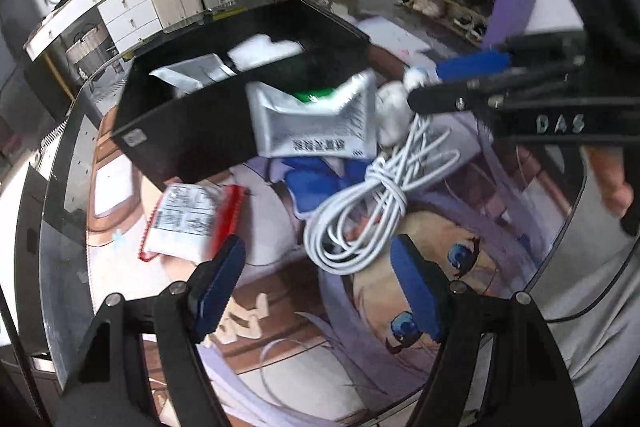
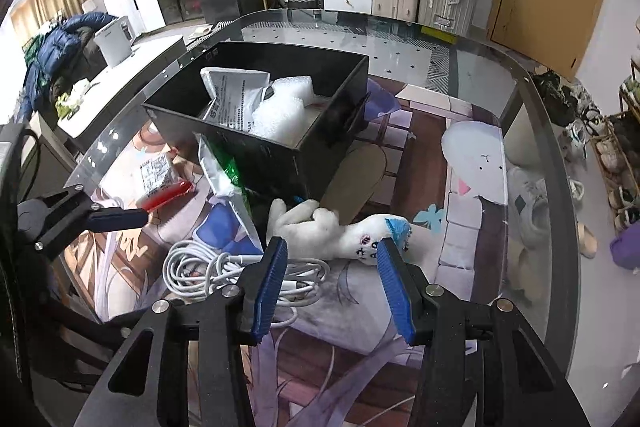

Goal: Organize soft objects
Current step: 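Grasp the white cable coil with the right gripper while the left gripper grasps the red-edged white packet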

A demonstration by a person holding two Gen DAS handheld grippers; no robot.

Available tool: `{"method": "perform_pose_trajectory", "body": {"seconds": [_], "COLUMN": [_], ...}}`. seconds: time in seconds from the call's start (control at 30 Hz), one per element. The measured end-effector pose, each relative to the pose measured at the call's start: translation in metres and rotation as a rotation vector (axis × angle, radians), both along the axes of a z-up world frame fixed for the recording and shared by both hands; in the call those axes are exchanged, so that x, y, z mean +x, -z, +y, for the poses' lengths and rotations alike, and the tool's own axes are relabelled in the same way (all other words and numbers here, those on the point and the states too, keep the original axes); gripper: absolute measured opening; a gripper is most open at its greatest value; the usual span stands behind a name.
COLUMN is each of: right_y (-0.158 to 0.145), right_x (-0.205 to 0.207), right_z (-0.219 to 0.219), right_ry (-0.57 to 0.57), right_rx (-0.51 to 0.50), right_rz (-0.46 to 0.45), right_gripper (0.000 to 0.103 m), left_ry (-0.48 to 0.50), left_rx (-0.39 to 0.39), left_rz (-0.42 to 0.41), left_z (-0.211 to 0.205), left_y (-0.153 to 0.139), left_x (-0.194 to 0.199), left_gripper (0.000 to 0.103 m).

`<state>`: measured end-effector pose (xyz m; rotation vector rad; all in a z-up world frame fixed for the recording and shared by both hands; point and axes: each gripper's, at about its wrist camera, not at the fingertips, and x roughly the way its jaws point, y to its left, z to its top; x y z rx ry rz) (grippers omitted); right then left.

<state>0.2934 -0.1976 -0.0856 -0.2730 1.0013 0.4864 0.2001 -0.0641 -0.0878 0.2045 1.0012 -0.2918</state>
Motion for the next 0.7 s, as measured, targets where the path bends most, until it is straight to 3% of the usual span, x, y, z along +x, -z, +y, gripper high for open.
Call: {"method": "perform_pose_trajectory", "body": {"seconds": [0.27, 0.53, 0.7], "right_y": [0.000, 0.012, 0.004], "right_x": [-0.014, -0.044, -0.047], "right_z": [-0.001, 0.022, 0.031], "right_ry": [-0.060, -0.251, -0.268], "right_rx": [-0.013, 0.003, 0.019], "right_rz": [0.045, 0.184, 0.150], "right_gripper": [0.048, 0.048, 0.048], "left_ry": [-0.035, -0.066, -0.113], "left_rx": [0.020, 0.026, -0.008], "left_rz": [0.021, -0.011, -0.052], "left_z": [0.002, 0.012, 0.041], "left_y": [0.006, -0.004, -0.023], "left_x": [0.013, 0.015, 0.019], "left_gripper": [0.075, 0.075, 0.075]}}
